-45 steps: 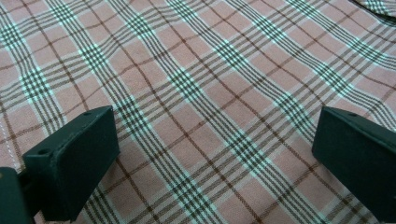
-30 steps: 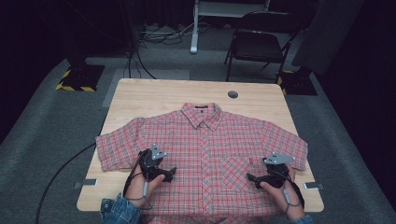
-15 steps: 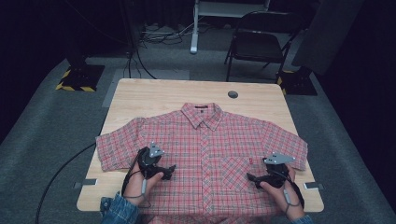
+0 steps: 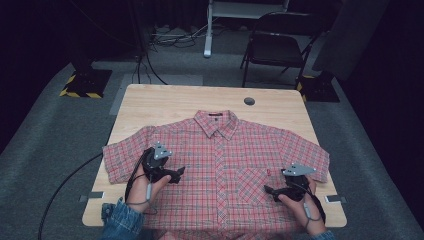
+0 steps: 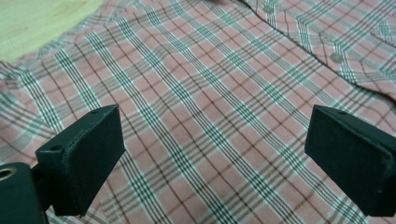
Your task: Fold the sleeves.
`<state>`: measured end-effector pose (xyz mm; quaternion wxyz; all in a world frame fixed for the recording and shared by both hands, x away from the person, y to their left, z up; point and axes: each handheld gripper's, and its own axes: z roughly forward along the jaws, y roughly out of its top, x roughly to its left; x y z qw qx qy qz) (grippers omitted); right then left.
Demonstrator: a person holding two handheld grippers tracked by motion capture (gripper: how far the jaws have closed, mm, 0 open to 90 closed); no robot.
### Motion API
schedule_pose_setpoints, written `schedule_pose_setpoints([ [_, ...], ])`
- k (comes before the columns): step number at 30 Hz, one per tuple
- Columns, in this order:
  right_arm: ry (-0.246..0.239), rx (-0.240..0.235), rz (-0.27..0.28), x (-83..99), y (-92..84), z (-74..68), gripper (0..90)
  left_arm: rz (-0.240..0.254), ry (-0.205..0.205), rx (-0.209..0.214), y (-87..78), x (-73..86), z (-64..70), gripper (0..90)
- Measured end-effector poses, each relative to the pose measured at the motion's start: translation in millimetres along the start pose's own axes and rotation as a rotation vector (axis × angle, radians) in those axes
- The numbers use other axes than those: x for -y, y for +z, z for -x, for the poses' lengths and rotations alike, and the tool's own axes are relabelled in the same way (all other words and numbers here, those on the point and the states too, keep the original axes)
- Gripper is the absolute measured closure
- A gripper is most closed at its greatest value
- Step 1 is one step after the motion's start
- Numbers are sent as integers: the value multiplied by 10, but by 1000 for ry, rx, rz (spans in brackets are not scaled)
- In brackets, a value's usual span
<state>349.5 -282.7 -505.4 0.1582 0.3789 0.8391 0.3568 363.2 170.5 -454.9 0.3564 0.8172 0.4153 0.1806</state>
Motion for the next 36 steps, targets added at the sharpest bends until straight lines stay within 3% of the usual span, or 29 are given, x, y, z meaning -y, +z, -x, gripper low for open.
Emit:
schedule_pose_setpoints([
  [19,0,1,0,-1,1,3,36,39,27,-7,-152,-244,-155,50],
  [36,-1,1,0,-1,1,3,36,50,18,-48,-225,-356,-324,54],
])
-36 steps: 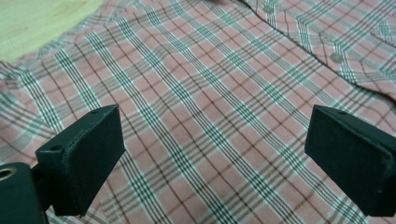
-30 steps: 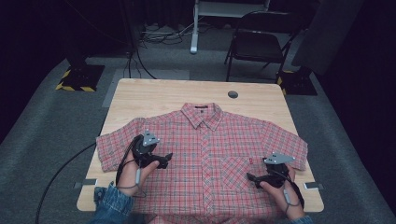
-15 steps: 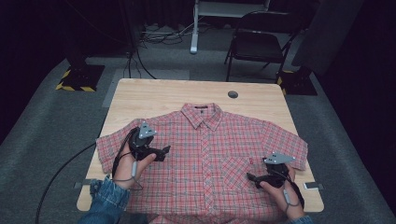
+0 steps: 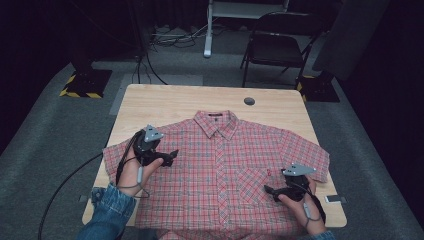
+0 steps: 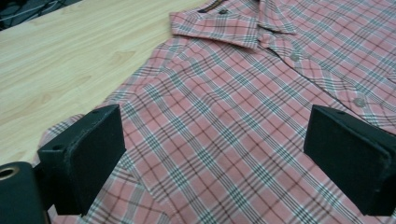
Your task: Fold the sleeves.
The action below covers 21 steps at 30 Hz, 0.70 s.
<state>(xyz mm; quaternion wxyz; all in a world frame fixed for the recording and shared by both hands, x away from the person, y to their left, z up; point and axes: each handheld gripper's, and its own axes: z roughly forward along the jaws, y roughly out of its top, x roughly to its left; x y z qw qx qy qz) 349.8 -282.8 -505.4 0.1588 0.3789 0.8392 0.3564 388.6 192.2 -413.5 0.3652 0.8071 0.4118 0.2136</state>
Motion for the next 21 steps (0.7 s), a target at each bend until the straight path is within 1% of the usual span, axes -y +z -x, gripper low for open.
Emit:
schedule_pose_setpoints([
  [3,0,0,0,0,0,0,36,-1,-5,-18,-2,-11,-47,54],
  [4,0,0,0,0,0,-1,36,3,-22,-21,-2,-15,-84,54],
  [5,0,0,0,0,0,-1,36,3,-22,-21,-2,-15,-84,54],
  [7,0,0,0,0,0,-1,36,15,-45,-26,-20,-19,-132,54],
  [10,0,0,0,0,0,-1,36,22,-52,-30,-34,-21,-158,54],
  [13,0,0,0,0,0,-1,36,27,-46,-45,-54,-17,-198,55],
  [17,0,0,0,0,0,-1,36,31,-55,-61,-80,13,-248,57],
  [18,0,0,0,0,0,-1,35,32,-51,-66,-86,22,-266,57],
  [20,0,0,0,0,0,-1,36,33,-57,-75,-95,44,-301,60],
  [21,0,0,0,0,0,-1,36,30,-64,-83,-104,64,-340,61],
])
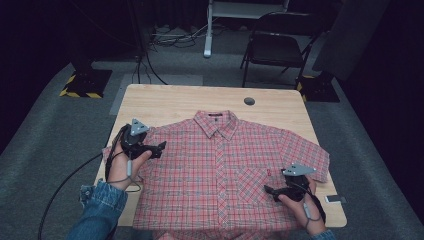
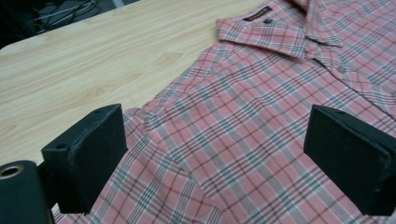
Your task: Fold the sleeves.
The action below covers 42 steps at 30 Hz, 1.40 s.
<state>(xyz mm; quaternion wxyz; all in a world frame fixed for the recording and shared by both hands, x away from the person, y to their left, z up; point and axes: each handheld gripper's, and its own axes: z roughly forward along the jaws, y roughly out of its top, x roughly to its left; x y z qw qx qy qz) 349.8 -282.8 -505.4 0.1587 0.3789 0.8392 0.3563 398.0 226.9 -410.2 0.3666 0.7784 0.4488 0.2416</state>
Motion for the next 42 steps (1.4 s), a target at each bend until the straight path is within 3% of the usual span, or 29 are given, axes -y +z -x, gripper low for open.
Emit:
schedule_pose_setpoints([
  [15,-1,-1,0,-1,1,1,35,3,-26,-64,39,141,-352,101],
  [17,-1,-1,0,-1,1,1,35,10,-18,-67,56,172,-411,125],
  [20,-1,-1,0,-1,1,1,35,6,13,-105,86,216,-460,136],
  [22,1,-1,0,-1,1,0,35,16,22,-96,116,249,-489,136],
  [24,-1,-1,0,-1,1,1,35,10,5,-88,140,276,-526,147],
  [29,-1,-1,0,-1,1,1,35,-7,-37,-126,172,380,-667,169],
  [35,0,-1,0,-1,1,1,35,-33,-115,-140,184,516,-831,196],
  [36,-1,-1,0,-1,1,1,35,-50,-137,-164,174,554,-885,209],
  [42,1,-1,0,-1,1,0,35,-101,-186,-170,143,682,-1013,235],
])
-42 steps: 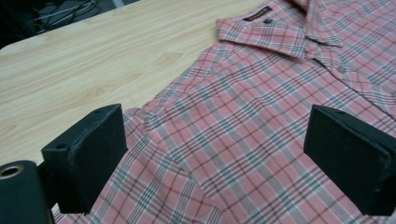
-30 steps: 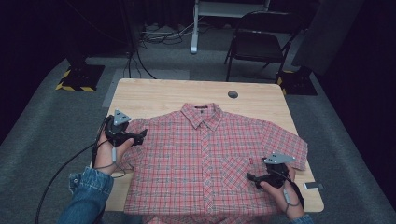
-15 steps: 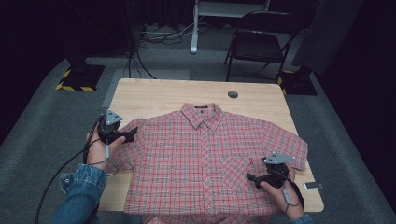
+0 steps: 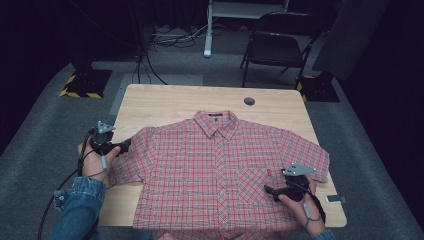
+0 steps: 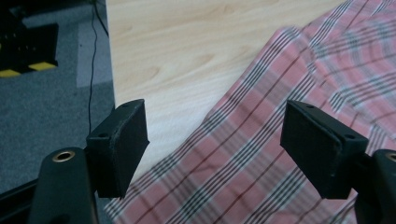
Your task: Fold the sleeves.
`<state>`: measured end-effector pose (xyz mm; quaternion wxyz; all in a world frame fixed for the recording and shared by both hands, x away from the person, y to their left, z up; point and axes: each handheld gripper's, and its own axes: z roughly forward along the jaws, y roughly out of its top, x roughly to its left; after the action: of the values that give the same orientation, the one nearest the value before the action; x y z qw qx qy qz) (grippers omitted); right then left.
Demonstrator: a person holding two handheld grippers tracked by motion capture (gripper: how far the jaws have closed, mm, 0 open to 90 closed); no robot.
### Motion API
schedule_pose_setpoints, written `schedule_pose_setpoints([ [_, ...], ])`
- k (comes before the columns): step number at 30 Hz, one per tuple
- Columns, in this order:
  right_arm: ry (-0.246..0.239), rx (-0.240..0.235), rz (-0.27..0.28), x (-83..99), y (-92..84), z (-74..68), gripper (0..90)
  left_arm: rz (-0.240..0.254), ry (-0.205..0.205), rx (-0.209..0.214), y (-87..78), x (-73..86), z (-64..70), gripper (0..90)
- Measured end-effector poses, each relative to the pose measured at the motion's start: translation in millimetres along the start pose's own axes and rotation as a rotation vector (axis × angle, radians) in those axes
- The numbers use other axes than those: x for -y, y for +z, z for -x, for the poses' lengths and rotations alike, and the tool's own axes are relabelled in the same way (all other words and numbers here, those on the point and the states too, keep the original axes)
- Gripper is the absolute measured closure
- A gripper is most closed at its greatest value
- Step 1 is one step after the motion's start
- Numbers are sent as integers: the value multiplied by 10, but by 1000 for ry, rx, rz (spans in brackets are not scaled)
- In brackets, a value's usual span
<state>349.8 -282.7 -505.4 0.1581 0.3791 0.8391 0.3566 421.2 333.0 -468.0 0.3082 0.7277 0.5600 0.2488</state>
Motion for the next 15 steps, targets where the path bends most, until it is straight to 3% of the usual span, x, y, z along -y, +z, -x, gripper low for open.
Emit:
schedule_pose_setpoints([
  [6,0,0,0,0,1,0,34,-32,-3,-34,42,132,-160,266],
  [15,0,0,0,-1,1,0,34,-26,-54,-14,105,276,-309,263],
])
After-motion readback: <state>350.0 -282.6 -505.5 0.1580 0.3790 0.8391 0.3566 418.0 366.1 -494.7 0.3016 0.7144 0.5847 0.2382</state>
